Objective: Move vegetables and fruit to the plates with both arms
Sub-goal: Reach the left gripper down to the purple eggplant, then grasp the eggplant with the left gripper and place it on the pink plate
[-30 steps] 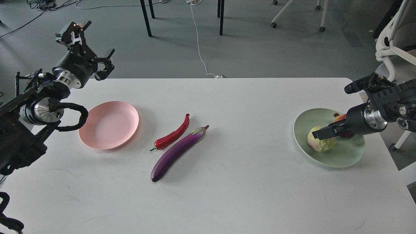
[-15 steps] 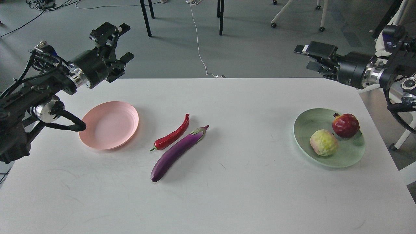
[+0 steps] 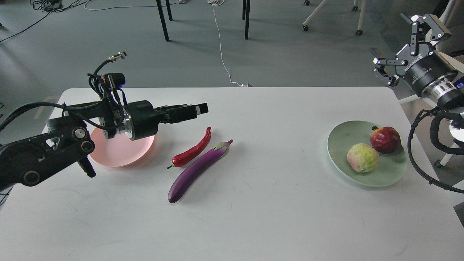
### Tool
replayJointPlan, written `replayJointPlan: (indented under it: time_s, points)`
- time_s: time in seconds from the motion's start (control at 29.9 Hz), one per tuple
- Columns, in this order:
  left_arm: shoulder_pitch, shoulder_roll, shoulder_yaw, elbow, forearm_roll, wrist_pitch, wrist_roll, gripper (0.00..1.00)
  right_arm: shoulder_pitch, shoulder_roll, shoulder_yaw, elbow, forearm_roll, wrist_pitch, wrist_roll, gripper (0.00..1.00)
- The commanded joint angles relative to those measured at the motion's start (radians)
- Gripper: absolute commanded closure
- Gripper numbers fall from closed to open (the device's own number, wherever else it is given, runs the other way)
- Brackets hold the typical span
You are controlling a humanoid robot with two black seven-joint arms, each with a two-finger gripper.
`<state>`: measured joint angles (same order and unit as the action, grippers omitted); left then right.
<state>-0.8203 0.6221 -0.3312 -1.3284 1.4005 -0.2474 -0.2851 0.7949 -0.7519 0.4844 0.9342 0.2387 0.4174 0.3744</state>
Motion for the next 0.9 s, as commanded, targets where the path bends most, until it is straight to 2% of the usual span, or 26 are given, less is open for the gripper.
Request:
replayJointPlan:
  time_s: [0.0, 0.17, 0.3, 0.4, 0.63, 0.7, 0.8, 0.87]
  points:
    - [0.001, -0.085, 0.087, -0.006, 0.239, 0.069, 0.003, 0.03, -0.094, 0.000, 0.091, -0.041, 0.079, 0.071, 0.000, 0.01]
    - [0.030, -0.145, 0.164, 0.017, 0.579, 0.097, 0.023, 0.06, -0.207, 0.002, 0.190, -0.049, 0.082, 0.071, 0.001, 0.01]
    - [0.066, -0.166, 0.164, 0.052, 0.675, 0.097, 0.089, 0.08, -0.237, -0.001, 0.220, -0.051, 0.082, 0.071, 0.001, 0.01]
    - [0.067, -0.168, 0.164, 0.077, 0.675, 0.097, 0.121, 0.10, -0.241, -0.003, 0.221, -0.049, 0.080, 0.071, 0.006, 0.01]
    - [0.081, -0.154, 0.141, 0.098, 0.670, 0.100, 0.121, 0.12, -0.252, -0.003, 0.221, -0.046, 0.080, 0.071, 0.018, 0.01]
    - [0.081, -0.154, 0.141, 0.100, 0.669, 0.100, 0.119, 0.19, -0.256, -0.003, 0.220, -0.046, 0.080, 0.071, 0.018, 0.01]
    - [0.092, -0.154, 0.143, 0.101, 0.667, 0.099, 0.121, 0.38, -0.257, -0.001, 0.221, -0.046, 0.080, 0.071, 0.020, 0.01]
    - [0.101, -0.154, 0.141, 0.101, 0.664, 0.096, 0.123, 0.47, -0.257, -0.001, 0.221, -0.046, 0.080, 0.071, 0.020, 0.01]
